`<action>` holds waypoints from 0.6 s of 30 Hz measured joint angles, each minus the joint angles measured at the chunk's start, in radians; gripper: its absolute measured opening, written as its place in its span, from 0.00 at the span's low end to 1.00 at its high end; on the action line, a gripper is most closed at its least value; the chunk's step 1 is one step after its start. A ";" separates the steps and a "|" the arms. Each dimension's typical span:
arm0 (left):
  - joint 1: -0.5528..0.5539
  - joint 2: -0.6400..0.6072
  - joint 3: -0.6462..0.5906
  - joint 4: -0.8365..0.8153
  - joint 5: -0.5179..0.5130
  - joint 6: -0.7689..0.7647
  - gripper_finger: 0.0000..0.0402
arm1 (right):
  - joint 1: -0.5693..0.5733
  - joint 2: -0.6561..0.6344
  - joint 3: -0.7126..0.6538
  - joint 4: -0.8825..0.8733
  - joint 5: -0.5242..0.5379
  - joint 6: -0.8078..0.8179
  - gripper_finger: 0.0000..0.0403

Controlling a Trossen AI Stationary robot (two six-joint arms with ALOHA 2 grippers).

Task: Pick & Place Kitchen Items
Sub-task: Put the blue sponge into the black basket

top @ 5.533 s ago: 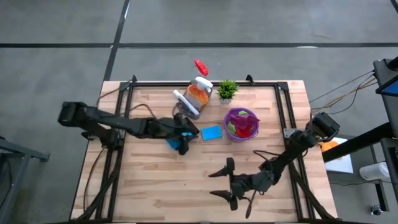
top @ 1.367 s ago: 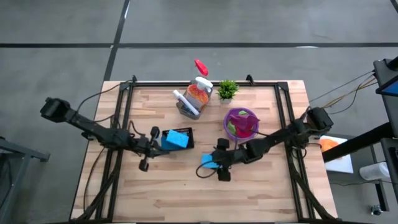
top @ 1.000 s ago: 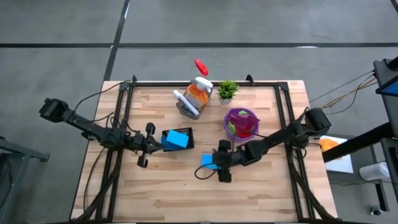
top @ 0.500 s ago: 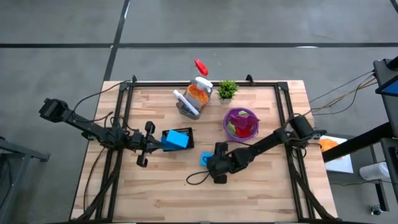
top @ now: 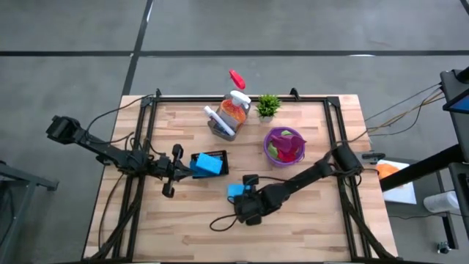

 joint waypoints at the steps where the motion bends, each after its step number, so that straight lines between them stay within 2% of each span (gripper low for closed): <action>1: 0.000 0.000 0.000 0.000 0.002 0.000 0.01 | 0.000 -0.008 0.010 -0.004 0.001 -0.009 0.05; 8: 0.000 -0.003 0.000 0.001 0.007 0.000 0.01 | -0.006 -0.042 0.078 0.031 0.072 -0.065 0.05; 15: -0.001 -0.032 0.000 0.017 0.050 0.020 0.01 | -0.080 -0.050 0.073 0.284 0.084 -0.173 0.04; 18: -0.001 -0.062 -0.002 0.021 0.052 0.046 0.01 | -0.130 -0.051 0.075 0.331 0.070 -0.217 0.04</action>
